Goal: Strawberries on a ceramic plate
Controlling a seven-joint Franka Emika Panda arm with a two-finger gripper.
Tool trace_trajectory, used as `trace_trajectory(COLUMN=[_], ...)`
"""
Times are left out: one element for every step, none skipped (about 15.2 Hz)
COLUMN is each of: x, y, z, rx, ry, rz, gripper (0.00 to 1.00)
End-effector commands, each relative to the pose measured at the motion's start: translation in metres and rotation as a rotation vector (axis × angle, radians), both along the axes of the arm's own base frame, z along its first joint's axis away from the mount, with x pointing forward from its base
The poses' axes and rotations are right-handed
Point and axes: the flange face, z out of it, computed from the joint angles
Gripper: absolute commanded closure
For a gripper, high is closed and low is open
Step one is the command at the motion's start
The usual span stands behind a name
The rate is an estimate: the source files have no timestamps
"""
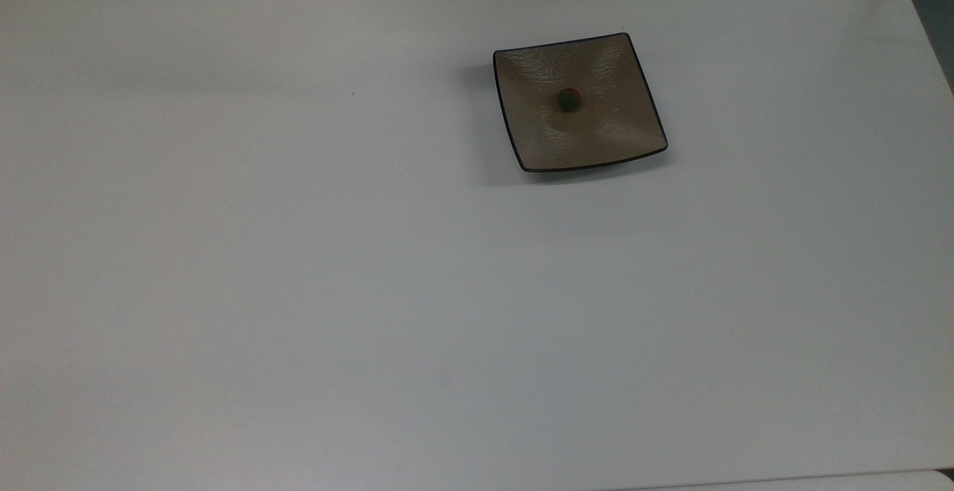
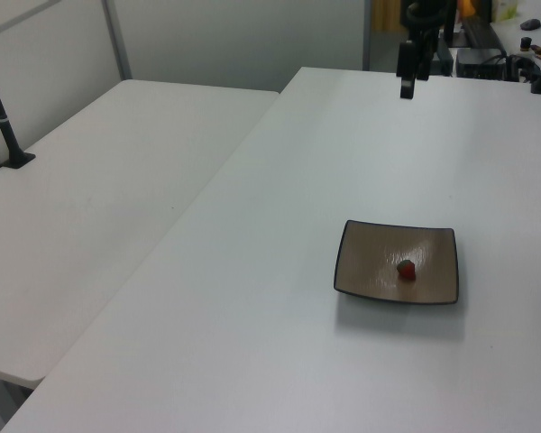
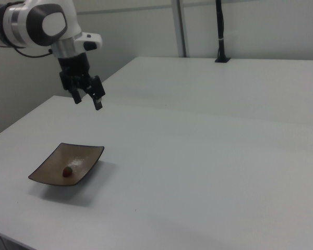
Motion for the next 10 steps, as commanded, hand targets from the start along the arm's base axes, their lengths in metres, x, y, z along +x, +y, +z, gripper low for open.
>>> trace_trajectory(x=[-0.001, 0.001, 0.003, 0.004, 0.005, 0.006, 0.006, 0.005, 0.006, 0.006], y=[-0.026, -0.03, -0.029, -0.025, -0.018, -0.013, -0.009, -0.008, -0.006, -0.005], z=[0.006, 0.007, 0.008, 0.01, 0.01, 0.01, 0.008, 0.008, 0.007, 0.006], rx=[-0.006, -0.001, 0.007, 0.009, 0.009, 0.011, 0.009, 0.008, 0.008, 0.008], ry=[-0.007, -0.017, -0.033, -0.051, -0.065, -0.075, -0.073, -0.074, -0.072, -0.07], rz=[-0.046, -0.045, -0.025, 0.002, 0.024, 0.033, 0.042, 0.042, 0.047, 0.05], gripper=[0.0, 0.0, 0.0, 0.0, 0.0, 0.0, 0.0, 0.0, 0.0, 0.0])
